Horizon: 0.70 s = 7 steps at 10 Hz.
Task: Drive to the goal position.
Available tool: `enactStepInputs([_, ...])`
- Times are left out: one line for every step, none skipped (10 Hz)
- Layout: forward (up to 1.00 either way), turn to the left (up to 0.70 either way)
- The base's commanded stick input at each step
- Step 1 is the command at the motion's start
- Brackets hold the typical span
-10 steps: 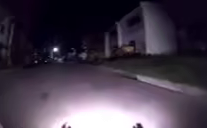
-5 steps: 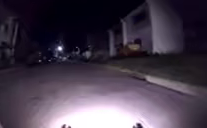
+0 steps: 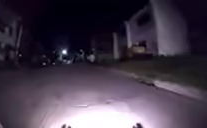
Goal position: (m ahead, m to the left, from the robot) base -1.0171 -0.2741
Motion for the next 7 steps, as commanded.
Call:
enactStepInputs([0.6,0.0])
enactStepInputs([0.6,0.0])
enactStepInputs([0.6,0.0])
enactStepInputs([0.6,0.0])
enactStepInputs([0.6,0.0])
enactStepInputs([0.6,0.0])
enactStepInputs([0.6,0.0])
